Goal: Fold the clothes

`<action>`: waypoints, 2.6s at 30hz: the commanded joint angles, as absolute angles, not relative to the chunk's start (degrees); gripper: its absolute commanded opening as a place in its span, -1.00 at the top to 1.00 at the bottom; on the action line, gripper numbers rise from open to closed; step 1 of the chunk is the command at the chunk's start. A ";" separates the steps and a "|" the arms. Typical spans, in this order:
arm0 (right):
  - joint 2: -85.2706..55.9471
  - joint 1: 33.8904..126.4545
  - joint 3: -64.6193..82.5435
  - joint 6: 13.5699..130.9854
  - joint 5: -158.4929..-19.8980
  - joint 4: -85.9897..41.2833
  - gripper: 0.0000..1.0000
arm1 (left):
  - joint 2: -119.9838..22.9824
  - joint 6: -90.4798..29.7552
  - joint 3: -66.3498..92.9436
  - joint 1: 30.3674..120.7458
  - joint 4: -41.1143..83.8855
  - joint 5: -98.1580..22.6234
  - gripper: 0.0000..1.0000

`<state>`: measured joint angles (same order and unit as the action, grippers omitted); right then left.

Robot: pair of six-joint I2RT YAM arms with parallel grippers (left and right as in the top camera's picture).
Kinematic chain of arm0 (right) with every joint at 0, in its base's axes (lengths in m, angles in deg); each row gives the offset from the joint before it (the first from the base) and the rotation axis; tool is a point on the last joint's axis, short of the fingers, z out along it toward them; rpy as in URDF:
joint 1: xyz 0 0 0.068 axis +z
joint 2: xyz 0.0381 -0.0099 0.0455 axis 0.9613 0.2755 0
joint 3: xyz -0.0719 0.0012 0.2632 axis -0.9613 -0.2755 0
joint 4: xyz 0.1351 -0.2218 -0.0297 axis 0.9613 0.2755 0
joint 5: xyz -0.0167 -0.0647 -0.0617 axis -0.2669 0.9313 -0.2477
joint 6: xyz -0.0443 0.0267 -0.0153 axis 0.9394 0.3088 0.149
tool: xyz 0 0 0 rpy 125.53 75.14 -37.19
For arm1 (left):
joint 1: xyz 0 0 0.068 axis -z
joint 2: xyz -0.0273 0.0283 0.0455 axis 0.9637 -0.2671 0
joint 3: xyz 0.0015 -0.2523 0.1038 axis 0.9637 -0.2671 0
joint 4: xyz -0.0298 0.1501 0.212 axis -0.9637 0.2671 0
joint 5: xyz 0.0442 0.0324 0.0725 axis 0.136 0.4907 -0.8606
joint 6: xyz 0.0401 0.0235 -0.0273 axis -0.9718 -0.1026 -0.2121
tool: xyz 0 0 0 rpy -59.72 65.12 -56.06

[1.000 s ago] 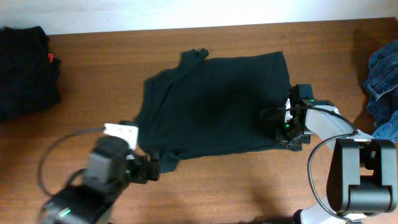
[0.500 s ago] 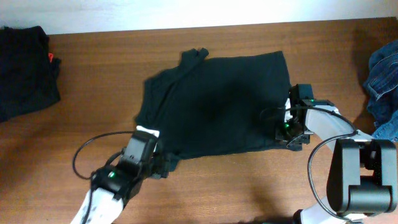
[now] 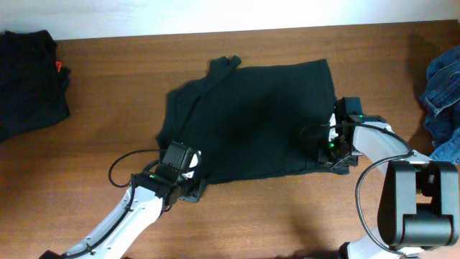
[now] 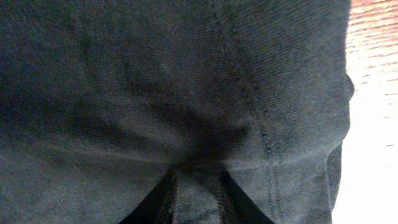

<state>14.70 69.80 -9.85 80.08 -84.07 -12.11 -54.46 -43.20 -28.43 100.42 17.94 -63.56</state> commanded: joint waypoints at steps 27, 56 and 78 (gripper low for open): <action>15.45 69.85 -11.29 79.73 -86.34 -12.55 0.46 | -60.10 -53.91 -19.31 100.35 21.46 -71.51 0.99; 15.45 69.85 -11.29 79.73 -86.36 -12.51 0.46 | -61.80 -58.81 -13.91 100.40 13.62 -74.66 -0.22; 15.45 69.85 -11.29 79.71 -86.39 -12.51 0.46 | -64.49 -42.29 -14.02 98.89 26.73 -69.63 -0.09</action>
<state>14.68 69.80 -9.87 80.12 -84.11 -12.11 -63.66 -51.53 -15.03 100.20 26.49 -70.73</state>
